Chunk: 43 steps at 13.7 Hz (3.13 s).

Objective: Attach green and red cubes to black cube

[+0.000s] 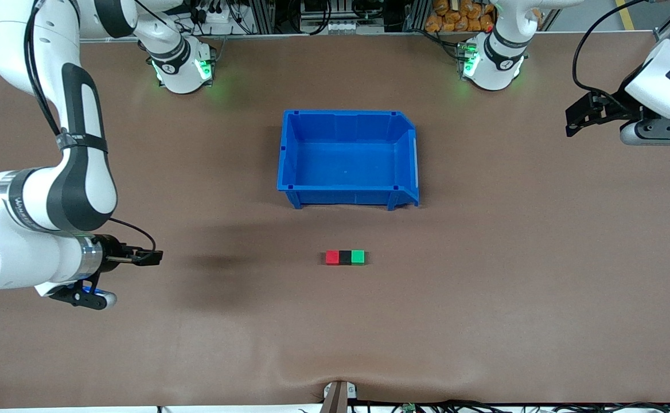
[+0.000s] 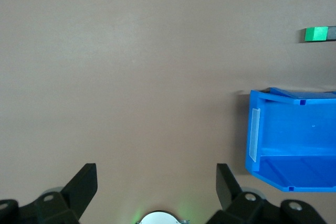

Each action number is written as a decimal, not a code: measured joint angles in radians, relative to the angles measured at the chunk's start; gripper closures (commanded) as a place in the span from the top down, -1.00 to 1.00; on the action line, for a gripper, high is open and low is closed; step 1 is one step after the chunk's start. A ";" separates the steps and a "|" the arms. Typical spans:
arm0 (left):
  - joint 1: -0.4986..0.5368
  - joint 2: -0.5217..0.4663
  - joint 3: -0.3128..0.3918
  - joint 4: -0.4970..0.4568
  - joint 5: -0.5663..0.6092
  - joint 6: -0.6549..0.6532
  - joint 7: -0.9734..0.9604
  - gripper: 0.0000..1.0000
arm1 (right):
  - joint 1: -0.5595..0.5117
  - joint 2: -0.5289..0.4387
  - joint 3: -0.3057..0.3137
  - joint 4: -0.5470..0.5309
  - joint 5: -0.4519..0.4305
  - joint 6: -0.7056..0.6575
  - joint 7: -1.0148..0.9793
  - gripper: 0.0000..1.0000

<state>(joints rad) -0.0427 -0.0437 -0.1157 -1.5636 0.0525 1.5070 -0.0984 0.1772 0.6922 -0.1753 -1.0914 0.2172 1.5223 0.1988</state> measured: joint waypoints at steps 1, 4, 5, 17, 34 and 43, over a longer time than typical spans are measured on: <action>0.000 0.000 0.000 0.000 0.000 0.000 0.000 1.00 | -0.006 -0.005 0.000 0.000 -0.007 -0.008 -0.023 1.00; 0.000 0.000 0.000 0.000 0.000 0.001 0.000 1.00 | -0.015 -0.014 -0.001 0.000 -0.047 -0.014 -0.070 1.00; 0.000 0.000 0.000 0.000 0.000 0.001 0.000 1.00 | -0.015 -0.015 -0.001 0.000 -0.067 -0.014 -0.095 1.00; 0.000 0.005 0.000 -0.002 0.000 0.006 0.000 1.00 | -0.056 -0.117 -0.003 -0.068 -0.107 -0.014 -0.219 1.00; 0.000 0.036 0.000 -0.003 0.000 0.063 0.000 1.00 | -0.074 -0.273 -0.003 -0.222 -0.108 0.003 -0.249 1.00; -0.010 0.045 -0.003 -0.003 0.000 0.081 0.000 1.00 | -0.079 -0.377 -0.003 -0.334 -0.109 0.038 -0.269 1.00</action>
<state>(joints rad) -0.0523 0.0017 -0.1188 -1.5666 0.0525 1.5882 -0.0984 0.0979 0.3153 -0.1785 -1.4254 0.1080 1.5600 -0.0707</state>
